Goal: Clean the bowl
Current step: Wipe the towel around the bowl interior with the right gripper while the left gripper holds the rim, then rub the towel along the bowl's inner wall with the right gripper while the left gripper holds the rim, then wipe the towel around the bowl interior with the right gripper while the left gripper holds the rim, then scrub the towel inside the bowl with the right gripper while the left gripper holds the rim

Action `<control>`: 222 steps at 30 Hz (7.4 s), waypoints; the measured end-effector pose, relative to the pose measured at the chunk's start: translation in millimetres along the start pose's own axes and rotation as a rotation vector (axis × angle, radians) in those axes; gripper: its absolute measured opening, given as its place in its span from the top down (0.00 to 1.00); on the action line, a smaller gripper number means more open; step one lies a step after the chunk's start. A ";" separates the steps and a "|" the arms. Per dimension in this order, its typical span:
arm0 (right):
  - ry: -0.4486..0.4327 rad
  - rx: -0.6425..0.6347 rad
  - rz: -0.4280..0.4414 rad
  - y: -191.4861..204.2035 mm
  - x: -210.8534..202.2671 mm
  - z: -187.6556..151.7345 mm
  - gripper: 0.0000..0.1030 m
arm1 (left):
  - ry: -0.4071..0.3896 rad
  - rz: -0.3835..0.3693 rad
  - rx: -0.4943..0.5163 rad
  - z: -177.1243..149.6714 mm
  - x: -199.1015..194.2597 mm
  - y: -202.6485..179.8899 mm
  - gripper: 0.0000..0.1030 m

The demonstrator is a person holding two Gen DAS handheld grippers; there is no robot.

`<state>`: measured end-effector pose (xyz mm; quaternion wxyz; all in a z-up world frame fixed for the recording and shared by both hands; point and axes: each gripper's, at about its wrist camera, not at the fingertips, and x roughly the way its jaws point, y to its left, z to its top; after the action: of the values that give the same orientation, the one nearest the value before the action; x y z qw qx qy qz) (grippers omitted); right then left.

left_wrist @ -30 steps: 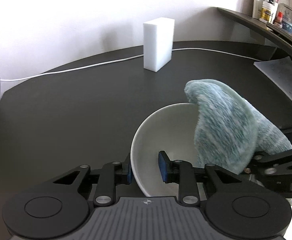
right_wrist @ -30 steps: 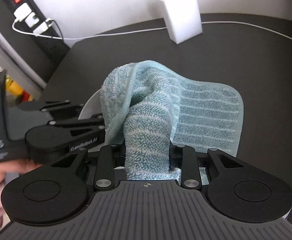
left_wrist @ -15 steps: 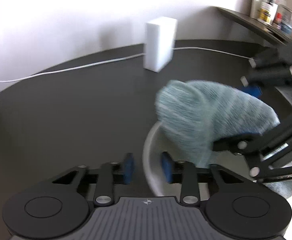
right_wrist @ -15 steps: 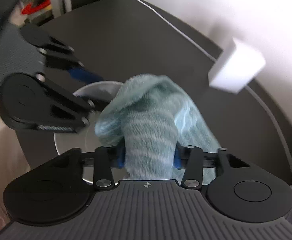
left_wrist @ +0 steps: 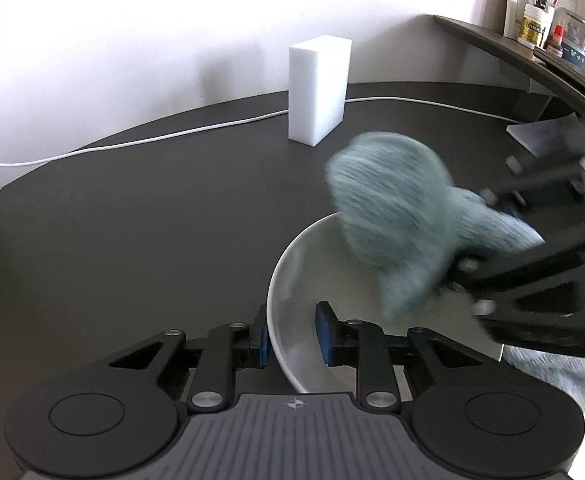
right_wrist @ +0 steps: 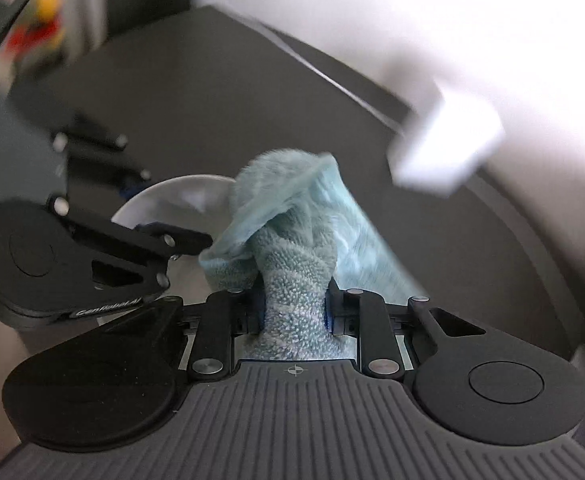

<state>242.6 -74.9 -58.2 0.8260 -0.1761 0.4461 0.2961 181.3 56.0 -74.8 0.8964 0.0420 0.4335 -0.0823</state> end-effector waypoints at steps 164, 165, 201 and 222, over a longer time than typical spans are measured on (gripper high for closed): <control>-0.068 0.268 0.067 -6.0 0.8 -42.5 0.68 | -0.016 0.022 0.002 2.2 -2.3 0.8 0.60; -0.080 0.204 0.027 -3.7 -0.4 -39.0 0.69 | -0.020 0.023 0.008 2.3 -3.7 1.6 0.58; -0.081 0.482 0.167 -12.8 -14.7 -61.3 0.65 | -0.026 0.025 0.025 -5.5 -1.1 -0.9 0.67; -0.058 -0.678 -0.032 61.8 18.4 11.8 0.66 | 0.013 -0.052 0.002 -2.1 5.3 18.0 0.71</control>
<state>218.0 -15.1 -69.0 0.7374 -0.4393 0.2955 0.4194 186.2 73.4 -80.3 0.8911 0.0321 0.4402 -0.1055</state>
